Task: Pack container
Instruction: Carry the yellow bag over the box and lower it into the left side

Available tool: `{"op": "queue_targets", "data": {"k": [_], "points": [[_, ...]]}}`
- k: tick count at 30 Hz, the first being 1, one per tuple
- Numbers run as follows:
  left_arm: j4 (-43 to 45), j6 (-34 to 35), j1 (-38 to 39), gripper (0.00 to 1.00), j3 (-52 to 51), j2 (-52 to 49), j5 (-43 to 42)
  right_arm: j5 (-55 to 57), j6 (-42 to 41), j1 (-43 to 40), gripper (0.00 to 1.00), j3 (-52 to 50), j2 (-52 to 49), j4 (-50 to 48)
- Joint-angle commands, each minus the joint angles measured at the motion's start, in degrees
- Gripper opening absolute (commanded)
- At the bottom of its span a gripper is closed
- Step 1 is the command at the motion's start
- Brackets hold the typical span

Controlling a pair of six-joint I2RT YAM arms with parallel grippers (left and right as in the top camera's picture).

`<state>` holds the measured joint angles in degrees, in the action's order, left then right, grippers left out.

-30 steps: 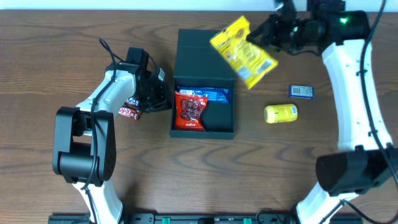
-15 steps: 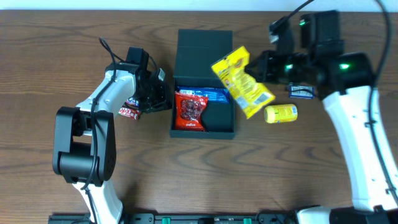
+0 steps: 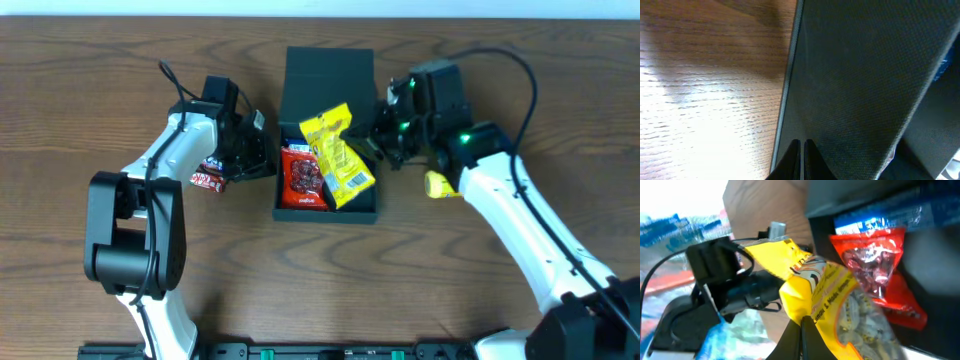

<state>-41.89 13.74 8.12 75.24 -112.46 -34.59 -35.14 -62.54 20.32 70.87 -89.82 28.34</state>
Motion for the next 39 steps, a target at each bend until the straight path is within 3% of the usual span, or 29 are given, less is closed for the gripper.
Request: {"op": "queue_targets", "data": {"k": [1,12,22,39], "points": [[0.0,0.4,-1.1,0.06,-0.2,-0.2,-0.8,-1.1,-12.3,2.3,0.01,-3.7,0.2,-5.6],[0.0,0.0,-1.4,0.06,-0.2,-0.2,-0.8,6.0,-28.3,8.2,0.02,-9.2,-0.2,-14.4],[0.0,0.0,-1.4,0.06,-0.2,-0.2,-0.9,13.7,-32.6,9.2,0.02,-9.2,-0.3,-17.4],[0.0,0.0,-1.4,0.06,-0.2,-0.2,-0.9,12.3,-38.6,12.5,0.02,-9.2,-7.1,-20.4]]}}
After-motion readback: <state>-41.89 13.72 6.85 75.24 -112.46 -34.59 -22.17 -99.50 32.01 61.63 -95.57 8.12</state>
